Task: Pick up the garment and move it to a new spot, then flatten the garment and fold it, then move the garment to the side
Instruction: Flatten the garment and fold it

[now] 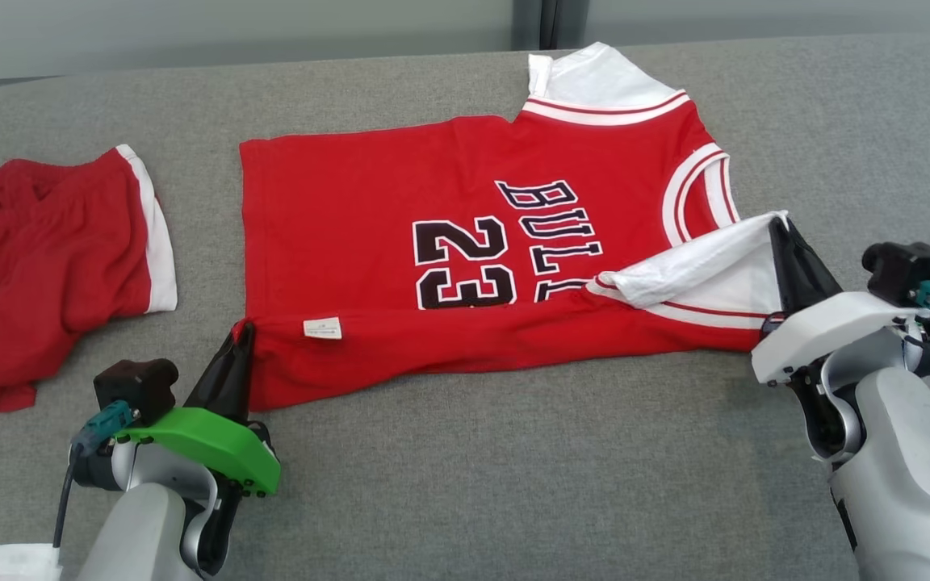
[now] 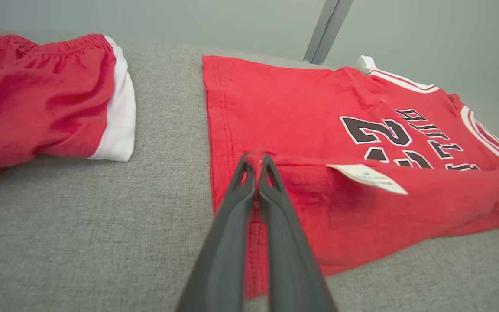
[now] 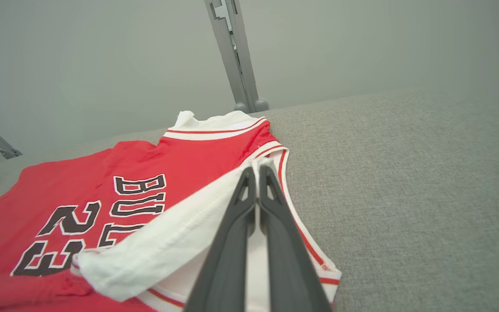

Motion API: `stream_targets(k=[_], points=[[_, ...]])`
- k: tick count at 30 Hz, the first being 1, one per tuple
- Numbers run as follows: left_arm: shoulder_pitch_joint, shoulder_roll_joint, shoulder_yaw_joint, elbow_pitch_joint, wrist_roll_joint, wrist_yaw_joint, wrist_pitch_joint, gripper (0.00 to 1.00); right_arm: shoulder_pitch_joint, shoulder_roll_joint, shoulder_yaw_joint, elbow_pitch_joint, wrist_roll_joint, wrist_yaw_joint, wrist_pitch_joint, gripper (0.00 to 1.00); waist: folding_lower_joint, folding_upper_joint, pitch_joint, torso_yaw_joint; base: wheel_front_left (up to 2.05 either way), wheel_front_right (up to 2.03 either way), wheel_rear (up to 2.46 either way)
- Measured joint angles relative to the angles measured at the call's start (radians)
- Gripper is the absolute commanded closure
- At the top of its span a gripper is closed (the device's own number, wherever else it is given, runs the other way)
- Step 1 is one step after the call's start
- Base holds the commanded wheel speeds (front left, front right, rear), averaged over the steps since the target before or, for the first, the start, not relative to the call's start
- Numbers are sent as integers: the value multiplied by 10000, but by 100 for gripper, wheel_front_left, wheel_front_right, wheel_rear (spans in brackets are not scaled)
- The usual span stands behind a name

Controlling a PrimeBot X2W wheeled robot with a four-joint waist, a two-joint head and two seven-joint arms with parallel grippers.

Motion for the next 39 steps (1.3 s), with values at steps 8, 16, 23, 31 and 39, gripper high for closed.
stream_targets(k=[8,16,23,31,39], points=[[-639,-8,-117,155,211,10,31,100,-697,-245,347,514,-221,153,290,100,0,0,97,125,0,0,0],[-753,-42,-353,568,205,10,307,100,-1188,-458,660,930,-441,309,324,100,0,0,152,163,0,0,0],[-754,-42,-364,1011,205,12,476,18,-1450,-581,855,1488,-644,384,403,0,0,0,194,185,0,0,0],[-765,-23,-50,1193,255,265,69,0,-1509,-596,777,1739,-642,384,2,0,0,0,176,147,0,0,0],[-560,-50,514,851,-443,410,-65,0,-778,-970,867,1735,-915,380,-401,0,-1,0,191,-34,0,0,0]])
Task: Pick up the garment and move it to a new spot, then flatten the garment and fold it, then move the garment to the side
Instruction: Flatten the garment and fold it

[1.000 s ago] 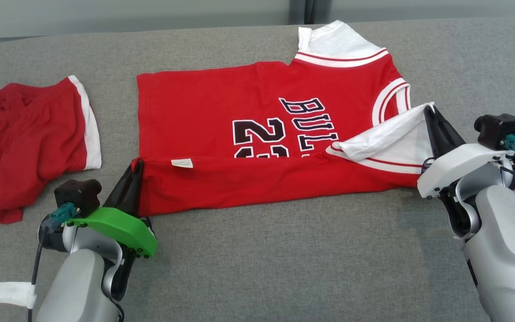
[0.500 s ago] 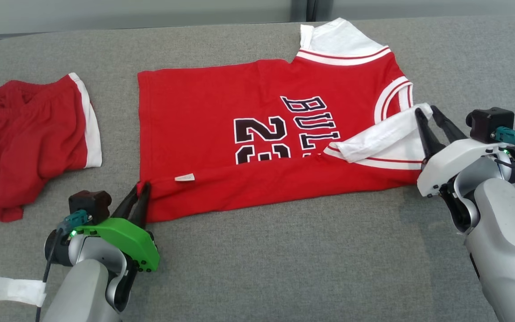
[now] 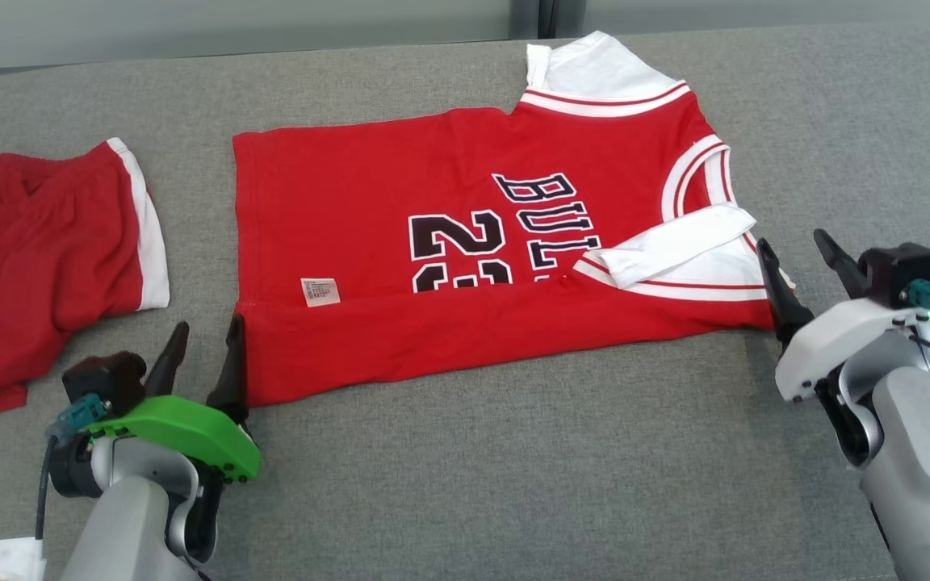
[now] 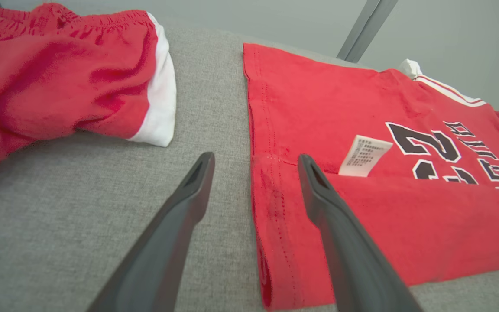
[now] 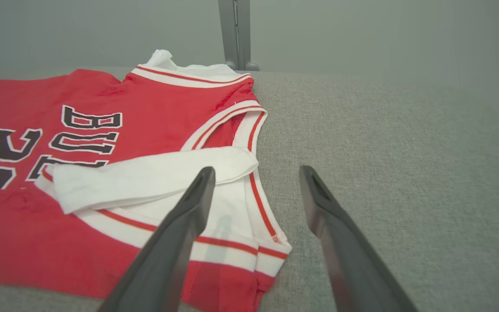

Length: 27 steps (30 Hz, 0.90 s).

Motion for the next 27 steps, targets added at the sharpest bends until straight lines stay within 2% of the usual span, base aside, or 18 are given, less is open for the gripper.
stream_targets(k=[4,11,16,24,25,26,27], points=[[523,-115,-186,13,-226,-58,414,0,597,-81,65,102,-54,0,0,0,0,0,73,-86,0,0,0],[777,-48,-389,-134,-276,-44,1091,0,772,-54,31,372,-23,-35,4,0,0,0,197,-206,0,0,0],[722,25,-393,-190,-263,44,1528,0,779,222,2,610,165,-98,192,0,0,0,210,-178,0,0,0],[679,2,-311,-251,-594,123,2075,0,777,665,8,784,709,4,458,0,0,0,180,-159,0,0,0],[677,-23,-311,-259,-673,107,2174,0,771,686,-2,796,800,19,491,48,0,0,179,-160,0,0,0],[671,-33,-314,-261,-777,48,2284,0,764,711,-23,815,897,75,537,72,0,0,176,-162,0,0,0],[661,-50,-314,-267,-905,29,2397,16,760,732,-52,826,1005,92,548,100,0,0,172,-164,0,0,0]])
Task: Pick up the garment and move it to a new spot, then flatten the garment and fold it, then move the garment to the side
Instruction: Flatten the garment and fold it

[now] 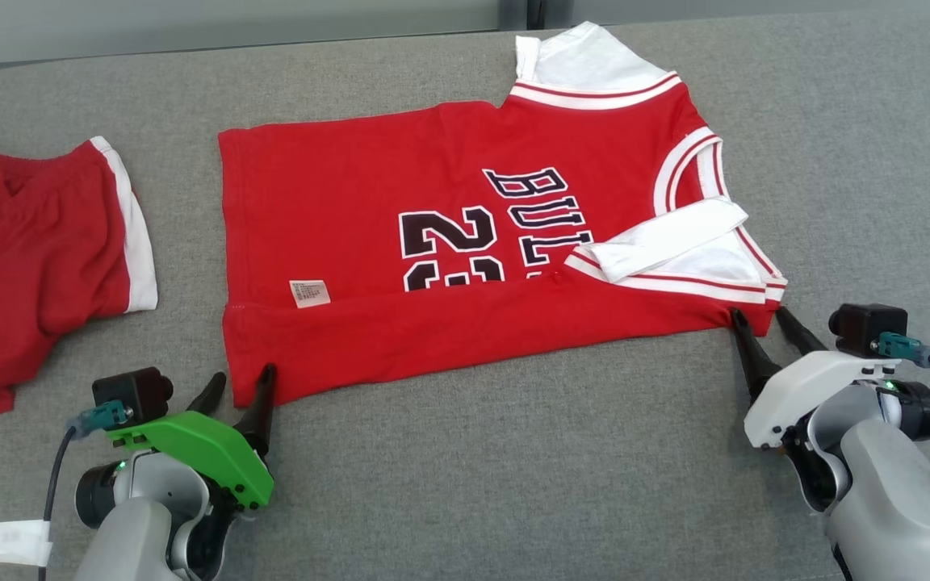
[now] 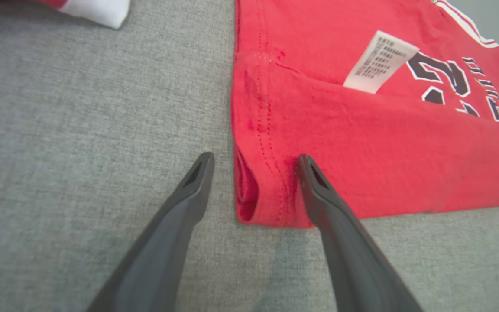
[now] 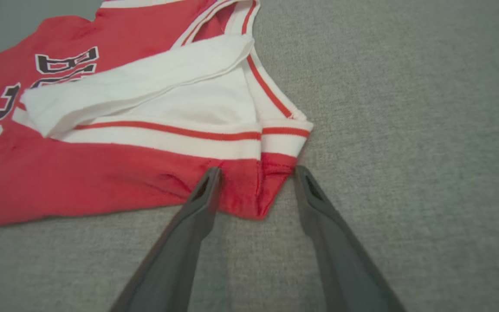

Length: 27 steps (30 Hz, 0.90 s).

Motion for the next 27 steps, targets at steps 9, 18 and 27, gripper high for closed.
stream_targets(k=[9,18,27], points=[[-13,-36,-98,-105,-755,-255,771,100,77,255,-408,44,1342,176,173,100,0,0,-258,-9,0,0,0],[930,443,180,-1260,-1620,-384,1685,100,1420,-121,-410,-980,2489,249,435,100,0,0,-747,-68,0,0,0],[2556,926,468,-3195,-2637,-397,2661,100,3586,-583,-282,-2479,3467,257,792,100,0,0,-949,-281,0,0,0]])
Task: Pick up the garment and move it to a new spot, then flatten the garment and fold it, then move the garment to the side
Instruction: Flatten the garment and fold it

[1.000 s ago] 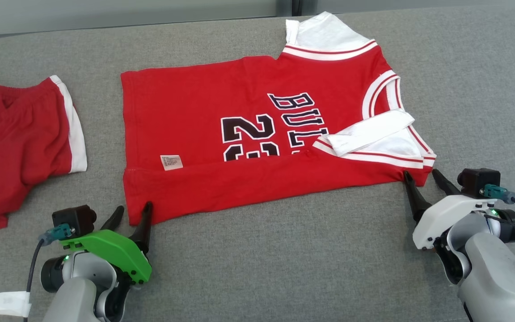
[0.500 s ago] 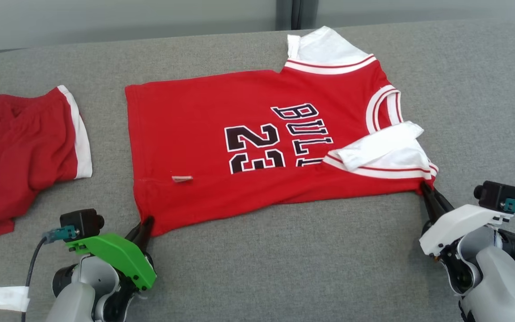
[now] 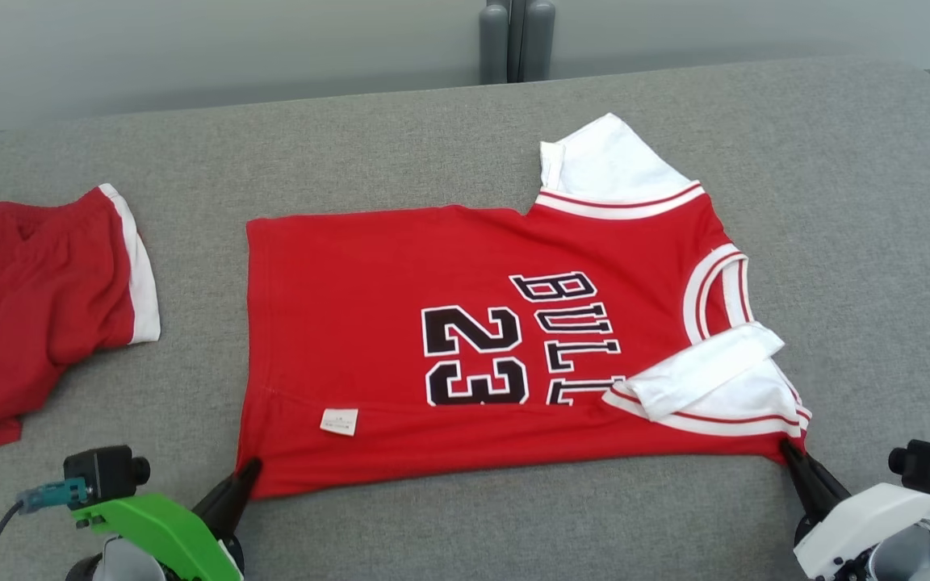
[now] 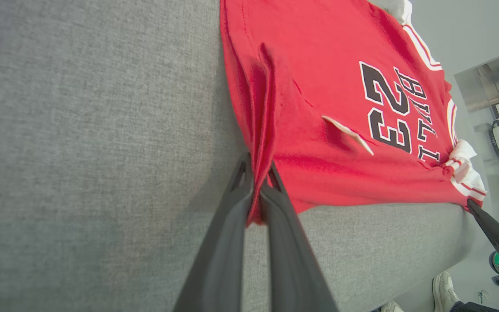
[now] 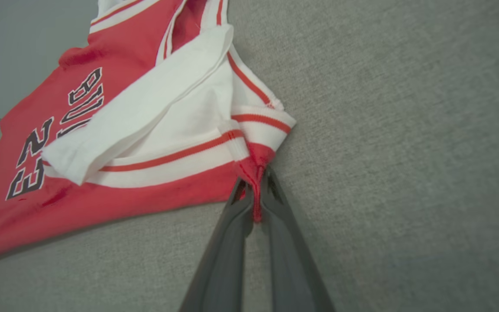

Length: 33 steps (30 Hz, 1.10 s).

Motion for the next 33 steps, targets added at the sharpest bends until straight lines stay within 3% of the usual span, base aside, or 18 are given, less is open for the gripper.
stream_targets(k=[13,17,25,26,27,28,33], points=[[1883,178,54,-2700,-562,75,821,100,1816,-692,-403,-1942,800,-2,215,100,0,0,107,-158,0,0,0],[2163,316,71,-3035,-506,420,1028,100,1897,-859,-198,-2343,771,-8,495,100,0,0,231,-130,0,0,0],[2180,155,-378,-3273,-416,706,1465,100,1688,-1218,132,-2803,476,-12,1041,99,0,0,719,-116,0,0,0],[2131,59,-366,-3271,-416,790,1463,69,1685,-1264,144,-2861,414,-12,1053,63,0,0,776,-95,0,0,0],[2090,13,-385,-3271,-412,826,1465,27,1678,-1329,178,-2907,357,-12,1147,0,0,1,828,-71,0,0,0],[2078,10,-382,-3271,-399,863,1465,0,1675,-1384,221,-2951,309,-12,1246,0,0,1,877,-47,0,0,0],[2080,334,-132,-3298,117,1231,1467,0,1714,-1804,259,-3356,29,-188,1733,0,0,0,1103,36,0,0,0]])
